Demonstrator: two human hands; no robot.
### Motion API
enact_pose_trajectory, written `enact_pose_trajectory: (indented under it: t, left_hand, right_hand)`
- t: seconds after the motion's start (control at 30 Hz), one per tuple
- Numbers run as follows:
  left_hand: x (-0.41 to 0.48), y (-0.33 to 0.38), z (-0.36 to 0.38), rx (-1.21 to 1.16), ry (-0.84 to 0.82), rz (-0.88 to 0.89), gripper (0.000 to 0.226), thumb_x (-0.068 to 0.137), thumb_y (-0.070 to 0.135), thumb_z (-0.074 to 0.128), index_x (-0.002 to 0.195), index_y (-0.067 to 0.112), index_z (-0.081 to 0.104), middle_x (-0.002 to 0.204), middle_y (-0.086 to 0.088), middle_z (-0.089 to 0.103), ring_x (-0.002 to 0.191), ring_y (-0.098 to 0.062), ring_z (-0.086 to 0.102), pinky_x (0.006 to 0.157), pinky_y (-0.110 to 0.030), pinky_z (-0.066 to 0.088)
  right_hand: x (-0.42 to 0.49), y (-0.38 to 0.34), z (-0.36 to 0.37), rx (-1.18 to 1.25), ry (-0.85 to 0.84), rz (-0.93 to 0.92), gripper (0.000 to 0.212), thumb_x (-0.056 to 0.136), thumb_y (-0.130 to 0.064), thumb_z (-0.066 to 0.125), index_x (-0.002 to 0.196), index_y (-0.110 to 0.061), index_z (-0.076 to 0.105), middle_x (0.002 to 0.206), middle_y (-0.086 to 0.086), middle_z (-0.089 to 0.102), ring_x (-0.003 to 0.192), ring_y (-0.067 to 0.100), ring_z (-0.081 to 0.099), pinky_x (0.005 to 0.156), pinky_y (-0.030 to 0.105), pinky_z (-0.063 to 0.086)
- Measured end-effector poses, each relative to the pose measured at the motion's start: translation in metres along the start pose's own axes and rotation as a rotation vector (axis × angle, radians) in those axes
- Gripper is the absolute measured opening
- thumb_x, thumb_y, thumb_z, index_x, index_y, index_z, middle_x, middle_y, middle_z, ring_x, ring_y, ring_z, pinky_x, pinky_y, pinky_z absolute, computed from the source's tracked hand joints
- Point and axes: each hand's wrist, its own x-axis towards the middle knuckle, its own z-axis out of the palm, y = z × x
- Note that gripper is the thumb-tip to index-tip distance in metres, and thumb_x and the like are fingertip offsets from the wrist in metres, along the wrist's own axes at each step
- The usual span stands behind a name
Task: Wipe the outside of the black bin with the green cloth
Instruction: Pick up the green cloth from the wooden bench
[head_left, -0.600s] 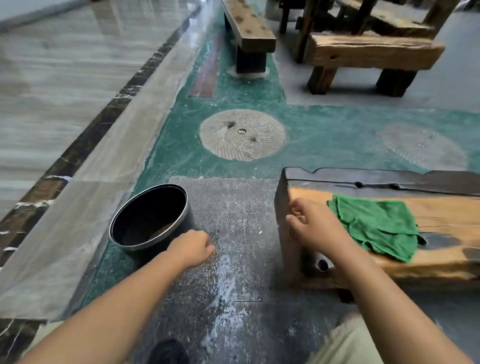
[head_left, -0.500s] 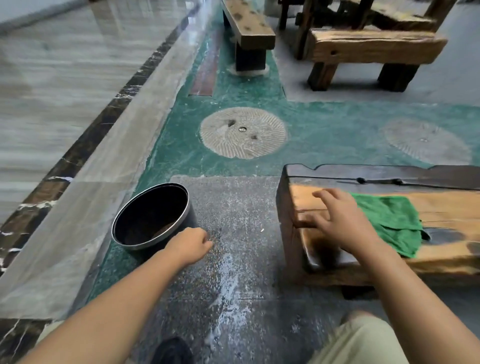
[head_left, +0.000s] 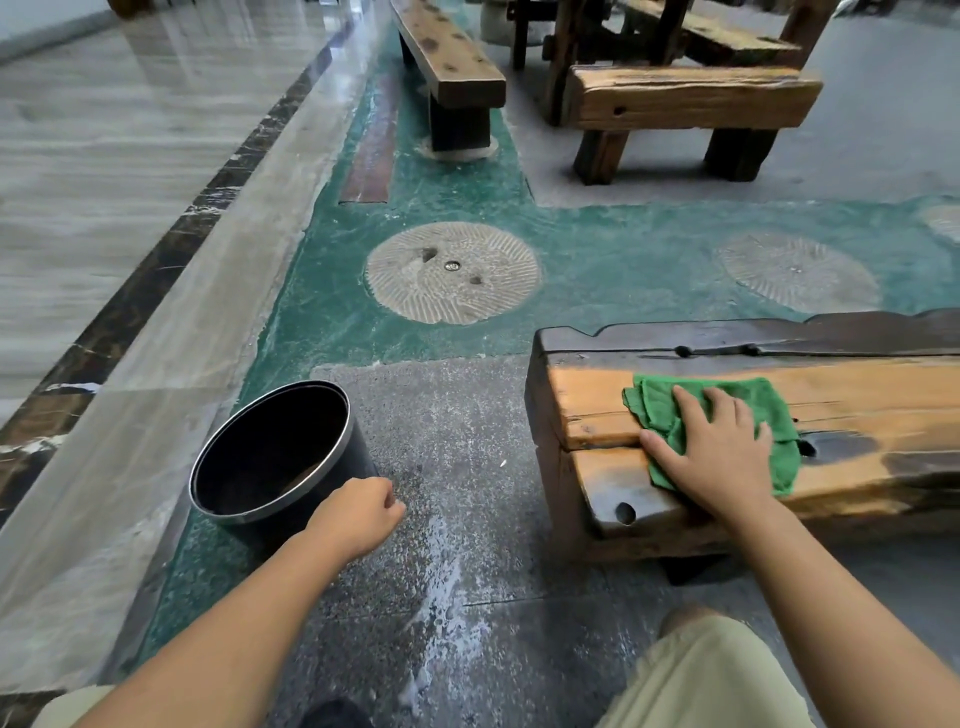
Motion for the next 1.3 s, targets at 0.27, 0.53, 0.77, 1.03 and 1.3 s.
enact_pose_trajectory:
  t: [0.27, 0.53, 0.77, 1.03, 1.3]
  left_hand:
    - [0.029, -0.022, -0.042, 0.053, 0.085, 0.053, 0.033, 0.088, 0.046, 0.058, 0.097, 0.014, 0.058, 0.105, -0.01, 0.067, 0.1, -0.031, 0.063, 0.077, -0.036, 0.048]
    - [0.066, -0.082, -0.035, 0.132, 0.072, -0.052, 0.099, 0.08, 0.06, 0.062, 0.155, 0.023, 0.009, 0.148, -0.006, 0.04, 0.129, -0.03, 0.048, 0.097, -0.052, 0.044]
    - [0.088, -0.117, 0.008, 0.051, 0.163, -0.047, 0.031, 0.089, 0.045, 0.061, 0.095, 0.015, 0.057, 0.099, -0.006, 0.063, 0.096, -0.03, 0.064, 0.076, -0.042, 0.052]
    - [0.086, -0.117, 0.02, -0.054, 0.286, 0.029, 0.035, 0.095, 0.036, 0.051, 0.068, 0.021, 0.035, 0.071, 0.0, 0.053, 0.069, -0.034, 0.058, 0.058, -0.04, 0.045]
    - [0.066, -0.089, 0.006, -0.265, 0.343, 0.08, 0.041, 0.093, 0.035, 0.052, 0.063, 0.009, 0.042, 0.056, -0.003, 0.049, 0.056, -0.027, 0.052, 0.053, -0.039, 0.042]
  right_hand:
    - [-0.008, -0.029, 0.014, 0.003, 0.087, -0.077, 0.075, 0.082, -0.071, 0.049, 0.144, -0.027, 0.048, 0.148, 0.017, 0.046, 0.135, 0.039, 0.038, 0.108, 0.061, 0.032]
    - [-0.013, -0.062, 0.017, 0.022, 0.104, -0.097, 0.079, 0.08, -0.074, 0.043, 0.143, -0.027, 0.051, 0.146, 0.017, 0.048, 0.134, 0.039, 0.04, 0.106, 0.058, 0.032]
    - [-0.014, -0.087, 0.027, 0.021, 0.211, -0.17, 0.072, 0.073, -0.066, 0.045, 0.132, -0.028, 0.058, 0.128, 0.013, 0.056, 0.118, 0.037, 0.048, 0.092, 0.053, 0.04]
    - [-0.01, -0.1, 0.035, 0.057, 0.32, -0.259, 0.041, 0.079, -0.043, 0.056, 0.115, -0.024, 0.06, 0.106, 0.006, 0.058, 0.095, 0.037, 0.05, 0.072, 0.046, 0.041]
    - [-0.015, -0.15, 0.029, 0.317, 0.249, -0.387, 0.031, 0.083, -0.038, 0.058, 0.108, -0.019, 0.059, 0.09, 0.007, 0.057, 0.089, 0.036, 0.053, 0.071, 0.043, 0.04]
